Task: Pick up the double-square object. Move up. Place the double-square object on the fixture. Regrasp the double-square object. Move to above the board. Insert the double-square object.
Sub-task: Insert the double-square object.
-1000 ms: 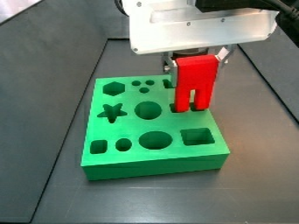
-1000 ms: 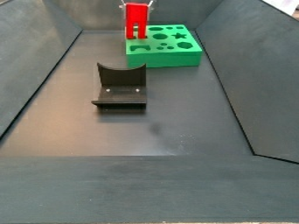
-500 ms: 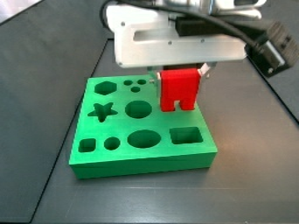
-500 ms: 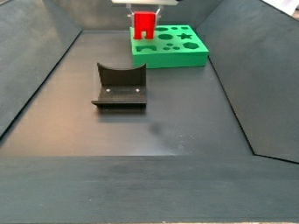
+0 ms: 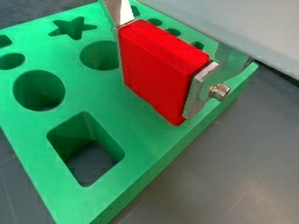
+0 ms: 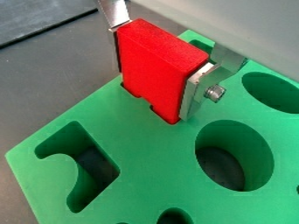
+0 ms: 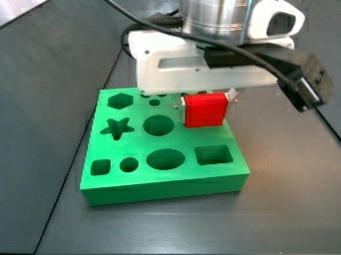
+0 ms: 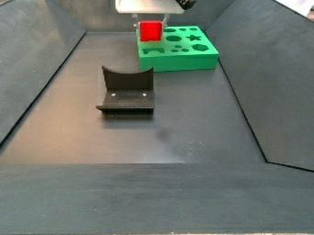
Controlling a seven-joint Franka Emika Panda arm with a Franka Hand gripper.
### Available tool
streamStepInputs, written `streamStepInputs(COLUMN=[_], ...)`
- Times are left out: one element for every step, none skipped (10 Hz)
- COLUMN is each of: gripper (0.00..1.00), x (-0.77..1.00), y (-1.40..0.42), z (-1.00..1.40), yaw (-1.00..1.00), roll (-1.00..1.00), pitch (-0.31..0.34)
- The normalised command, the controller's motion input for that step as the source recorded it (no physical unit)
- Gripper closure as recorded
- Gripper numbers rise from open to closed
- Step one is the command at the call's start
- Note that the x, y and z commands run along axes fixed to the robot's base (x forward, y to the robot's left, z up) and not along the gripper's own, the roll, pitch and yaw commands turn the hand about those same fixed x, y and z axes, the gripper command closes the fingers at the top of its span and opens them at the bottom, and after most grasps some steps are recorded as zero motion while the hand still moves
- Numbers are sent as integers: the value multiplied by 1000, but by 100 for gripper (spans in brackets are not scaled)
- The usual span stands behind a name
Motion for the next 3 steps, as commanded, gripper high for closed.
streamStepInputs(gripper=[100, 100, 100], x=[3, 0, 0], y=[-29, 0, 0], z=[0, 0, 0], yaw=[0, 0, 0], roll=[51, 29, 0], pitch=[0, 9, 0])
